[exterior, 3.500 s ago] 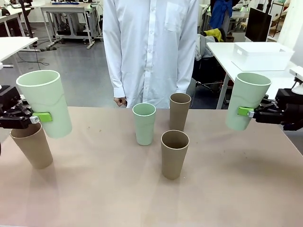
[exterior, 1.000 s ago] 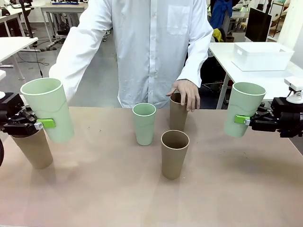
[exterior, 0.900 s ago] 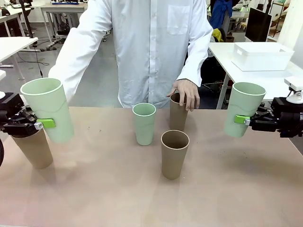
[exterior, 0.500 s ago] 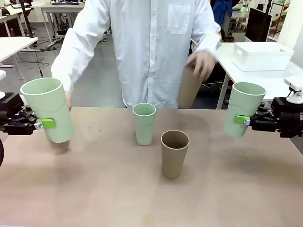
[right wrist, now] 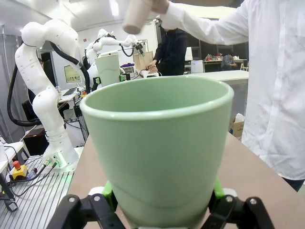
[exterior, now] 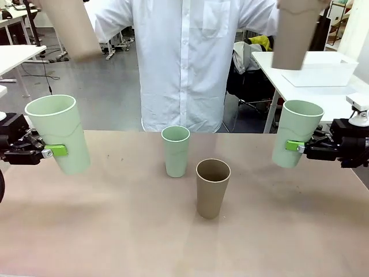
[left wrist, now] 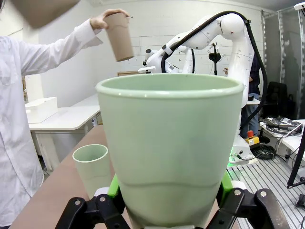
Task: Stack the cups and store them in the basket.
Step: Place the stack of Reusable plastic cups into the Pantry Basket.
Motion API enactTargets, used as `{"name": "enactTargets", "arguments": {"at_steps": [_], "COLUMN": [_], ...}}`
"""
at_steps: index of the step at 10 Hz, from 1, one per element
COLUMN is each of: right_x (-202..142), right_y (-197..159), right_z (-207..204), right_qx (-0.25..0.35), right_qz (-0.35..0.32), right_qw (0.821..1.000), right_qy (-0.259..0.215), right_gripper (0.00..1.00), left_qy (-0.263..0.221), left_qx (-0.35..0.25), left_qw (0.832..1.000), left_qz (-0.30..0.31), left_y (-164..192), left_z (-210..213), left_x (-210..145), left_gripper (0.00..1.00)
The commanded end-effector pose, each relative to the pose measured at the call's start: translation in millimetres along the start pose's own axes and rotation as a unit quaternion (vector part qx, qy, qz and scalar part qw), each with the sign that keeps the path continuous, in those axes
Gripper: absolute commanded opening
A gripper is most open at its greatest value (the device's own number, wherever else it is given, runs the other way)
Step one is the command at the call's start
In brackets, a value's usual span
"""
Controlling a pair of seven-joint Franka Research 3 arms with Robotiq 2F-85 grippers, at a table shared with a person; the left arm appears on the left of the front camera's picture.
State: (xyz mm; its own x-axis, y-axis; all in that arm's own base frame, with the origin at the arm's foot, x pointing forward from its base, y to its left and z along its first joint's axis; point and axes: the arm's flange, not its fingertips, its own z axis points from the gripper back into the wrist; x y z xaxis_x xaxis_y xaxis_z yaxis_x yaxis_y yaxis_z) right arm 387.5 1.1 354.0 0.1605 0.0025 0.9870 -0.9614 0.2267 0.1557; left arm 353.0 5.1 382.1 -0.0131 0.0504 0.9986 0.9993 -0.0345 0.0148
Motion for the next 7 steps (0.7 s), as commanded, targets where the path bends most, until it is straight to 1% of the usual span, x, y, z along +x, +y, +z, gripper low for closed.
{"name": "enactTargets", "arguments": {"at_steps": [1,7], "right_x": [2.3,2.3], "right_y": [0.4,0.4], "right_z": [-0.3,-0.3], "right_qx": [-0.001,-0.001], "right_qz": [-0.002,-0.002], "right_qw": [1.0,1.0], "right_qy": [0.0,0.0], "right_gripper": [0.86,0.86], "left_qy": [-0.001,-0.001], "left_qx": [-0.001,-0.001], "left_qw": [1.0,1.0], "left_qz": [0.0,0.0], "left_y": [-0.4,-0.4], "left_z": [-0.3,-0.3], "left_x": [1.3,1.3], "left_gripper": [0.86,0.86]}}
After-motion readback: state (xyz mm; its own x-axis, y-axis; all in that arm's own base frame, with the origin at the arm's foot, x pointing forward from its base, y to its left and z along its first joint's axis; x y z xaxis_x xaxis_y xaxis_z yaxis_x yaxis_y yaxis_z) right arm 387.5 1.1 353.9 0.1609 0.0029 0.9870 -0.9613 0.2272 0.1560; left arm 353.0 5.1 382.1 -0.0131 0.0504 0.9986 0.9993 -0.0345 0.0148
